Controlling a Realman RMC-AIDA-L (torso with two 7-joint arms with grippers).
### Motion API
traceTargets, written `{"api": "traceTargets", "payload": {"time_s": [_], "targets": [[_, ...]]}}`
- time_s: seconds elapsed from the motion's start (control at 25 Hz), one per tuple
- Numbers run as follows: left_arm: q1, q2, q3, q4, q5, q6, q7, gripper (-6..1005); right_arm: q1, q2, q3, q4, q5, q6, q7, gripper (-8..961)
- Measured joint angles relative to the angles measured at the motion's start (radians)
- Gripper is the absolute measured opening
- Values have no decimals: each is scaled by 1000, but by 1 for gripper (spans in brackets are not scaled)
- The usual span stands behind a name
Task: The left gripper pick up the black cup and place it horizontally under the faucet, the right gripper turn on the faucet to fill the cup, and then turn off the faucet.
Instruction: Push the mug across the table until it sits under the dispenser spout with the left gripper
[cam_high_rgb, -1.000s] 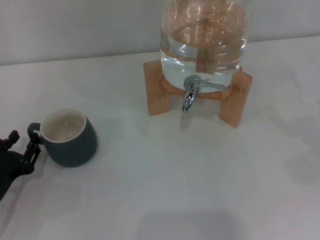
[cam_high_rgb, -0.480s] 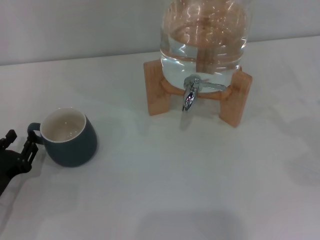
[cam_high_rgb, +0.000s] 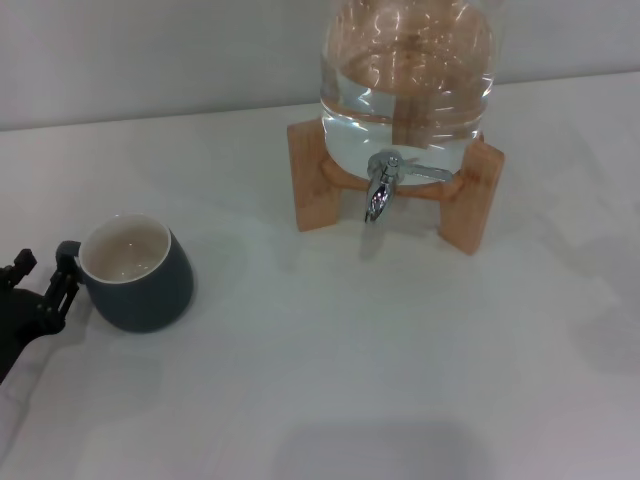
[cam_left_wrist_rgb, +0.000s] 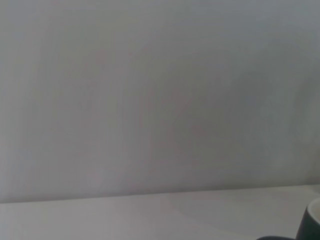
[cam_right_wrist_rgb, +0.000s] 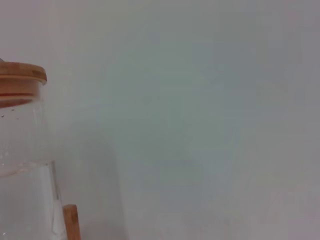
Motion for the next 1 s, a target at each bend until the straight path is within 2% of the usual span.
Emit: {"api": "traceTargets", "payload": {"time_s": [1.0], "targets": [[-16,0,8,-10,8,22,-24,492,-4,0,10,1,0,15,0,854]]}}
